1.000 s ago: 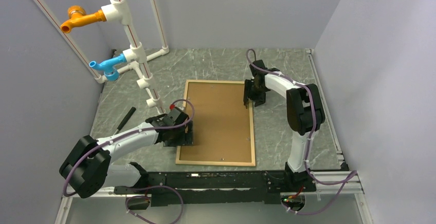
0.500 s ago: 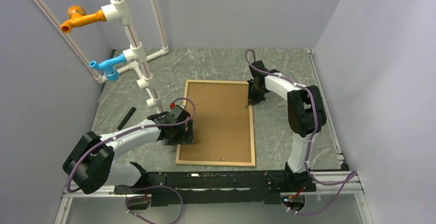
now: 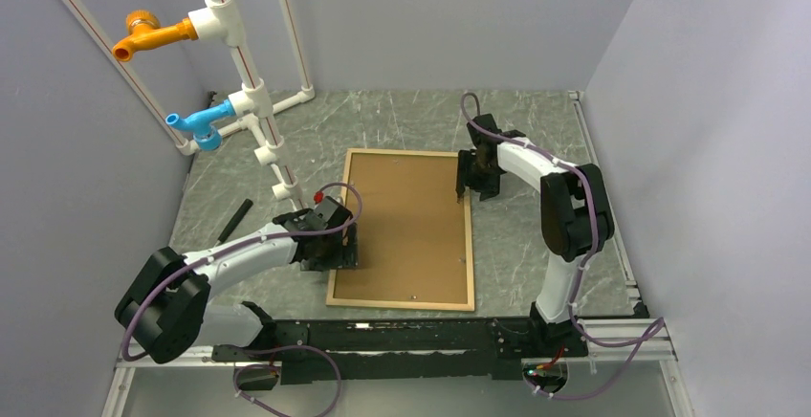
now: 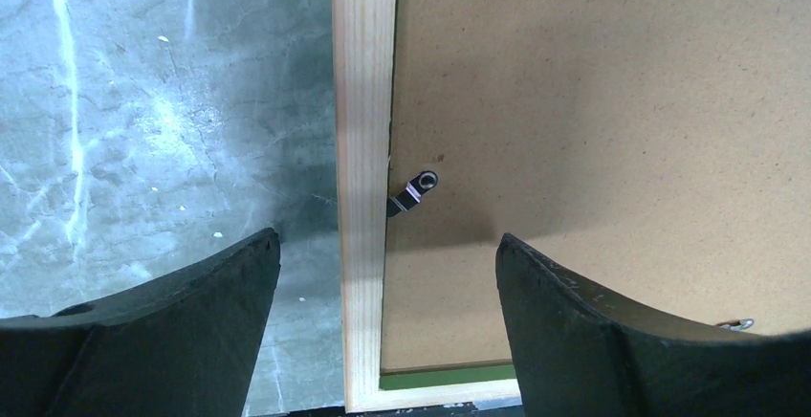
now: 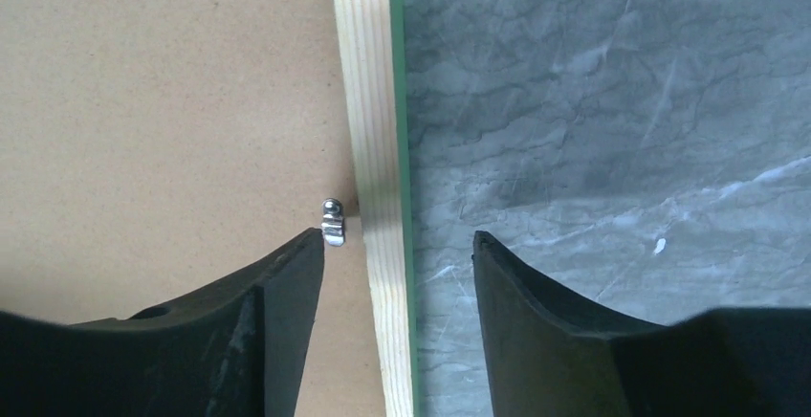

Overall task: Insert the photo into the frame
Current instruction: Install the photo frame at the center of the board.

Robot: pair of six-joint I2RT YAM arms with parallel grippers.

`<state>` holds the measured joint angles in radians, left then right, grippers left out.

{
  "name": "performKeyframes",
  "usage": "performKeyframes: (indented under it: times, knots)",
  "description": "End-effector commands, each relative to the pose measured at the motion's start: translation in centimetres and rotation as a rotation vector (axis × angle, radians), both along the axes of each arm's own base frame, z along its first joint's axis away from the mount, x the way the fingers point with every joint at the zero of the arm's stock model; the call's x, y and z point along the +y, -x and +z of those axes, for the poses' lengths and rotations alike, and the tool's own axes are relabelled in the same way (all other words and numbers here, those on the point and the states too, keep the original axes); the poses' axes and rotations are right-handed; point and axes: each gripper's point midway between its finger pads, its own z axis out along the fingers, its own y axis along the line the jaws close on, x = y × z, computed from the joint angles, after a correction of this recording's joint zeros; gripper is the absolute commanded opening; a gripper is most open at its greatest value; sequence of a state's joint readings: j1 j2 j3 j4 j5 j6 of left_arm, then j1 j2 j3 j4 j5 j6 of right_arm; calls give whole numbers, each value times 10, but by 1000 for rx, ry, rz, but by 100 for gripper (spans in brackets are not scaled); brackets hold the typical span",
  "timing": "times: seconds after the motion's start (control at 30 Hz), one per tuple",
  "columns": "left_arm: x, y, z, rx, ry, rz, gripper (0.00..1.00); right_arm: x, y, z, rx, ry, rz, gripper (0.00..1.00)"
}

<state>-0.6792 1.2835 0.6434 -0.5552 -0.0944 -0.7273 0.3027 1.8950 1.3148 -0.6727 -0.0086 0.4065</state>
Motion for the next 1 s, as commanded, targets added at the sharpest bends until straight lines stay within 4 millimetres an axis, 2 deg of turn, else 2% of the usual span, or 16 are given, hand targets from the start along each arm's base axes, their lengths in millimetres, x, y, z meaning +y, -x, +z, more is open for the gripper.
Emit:
performKeyframes:
  times: [0.0,0.27,0.57,0.7,0.87,0.93,0.97]
  knots:
    - [1,-2,3,-15,7,12,86,7,0,21,-31,-40,9,63]
    - [-1,-2,1,-9,12,4,86,11,4,0,16,-6,31,64]
    - [0,0,-1,-3,8,7,86,6,8,-18,45,72,40,55]
    - [1,0,-1,-3,5,7,86,5,10,-25,61,84,38,44]
    - [2,1,-1,-5,4,6,86,-1,10,-29,63,116,23,11]
    - [2,2,-1,-6,6,6,86,-3,10,-29,60,123,16,1]
    - [2,1,-1,-9,6,6,86,-3,10,-29,58,123,15,0]
